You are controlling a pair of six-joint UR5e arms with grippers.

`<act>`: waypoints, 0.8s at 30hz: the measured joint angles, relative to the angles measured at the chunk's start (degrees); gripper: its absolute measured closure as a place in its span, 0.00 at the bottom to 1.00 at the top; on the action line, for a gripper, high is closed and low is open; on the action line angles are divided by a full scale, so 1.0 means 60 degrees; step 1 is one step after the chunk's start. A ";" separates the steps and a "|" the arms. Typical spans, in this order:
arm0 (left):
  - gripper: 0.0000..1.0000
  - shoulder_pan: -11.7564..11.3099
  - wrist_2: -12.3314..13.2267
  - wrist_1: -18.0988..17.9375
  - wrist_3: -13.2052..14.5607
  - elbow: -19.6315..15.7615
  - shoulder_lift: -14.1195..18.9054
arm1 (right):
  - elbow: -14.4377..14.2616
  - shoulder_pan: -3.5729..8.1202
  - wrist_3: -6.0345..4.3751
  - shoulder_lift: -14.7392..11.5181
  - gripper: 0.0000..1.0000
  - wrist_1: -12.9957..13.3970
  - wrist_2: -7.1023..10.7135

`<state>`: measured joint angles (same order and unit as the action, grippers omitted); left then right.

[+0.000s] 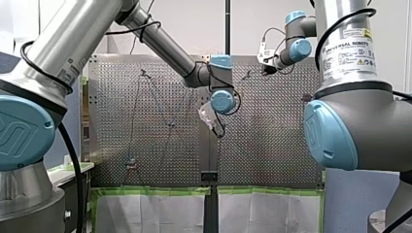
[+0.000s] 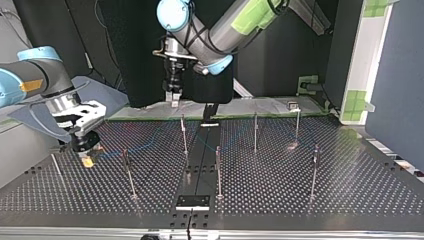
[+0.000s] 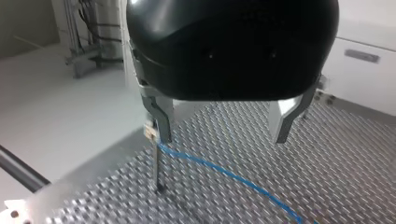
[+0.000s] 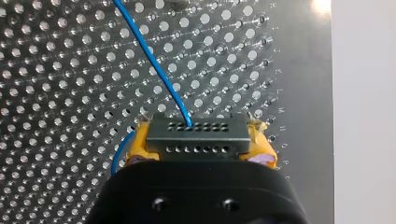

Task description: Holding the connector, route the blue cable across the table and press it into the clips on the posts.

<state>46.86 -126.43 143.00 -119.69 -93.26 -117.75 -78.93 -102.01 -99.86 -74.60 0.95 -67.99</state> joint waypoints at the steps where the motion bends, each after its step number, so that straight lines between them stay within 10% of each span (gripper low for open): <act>1: 0.00 0.0026 -0.0104 -0.0100 -0.0008 -0.0105 -0.0103 | 0.0000 0.0000 0.0000 0.0000 1.00 0.0001 0.0001; 11: 0.00 0.0113 -0.0824 -0.0924 0.0019 -0.0926 -0.0582 | 0.0000 0.0000 0.0000 0.0000 1.00 0.0000 0.0000; 24: 0.00 0.0136 -0.0112 -0.1953 0.0812 -0.1956 -0.0597 | 0.0000 -0.0001 0.0000 0.0000 1.00 0.0000 0.0000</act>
<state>47.68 -127.10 131.28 -114.82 -104.99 -121.33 -78.93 -102.01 -99.86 -74.60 0.95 -67.99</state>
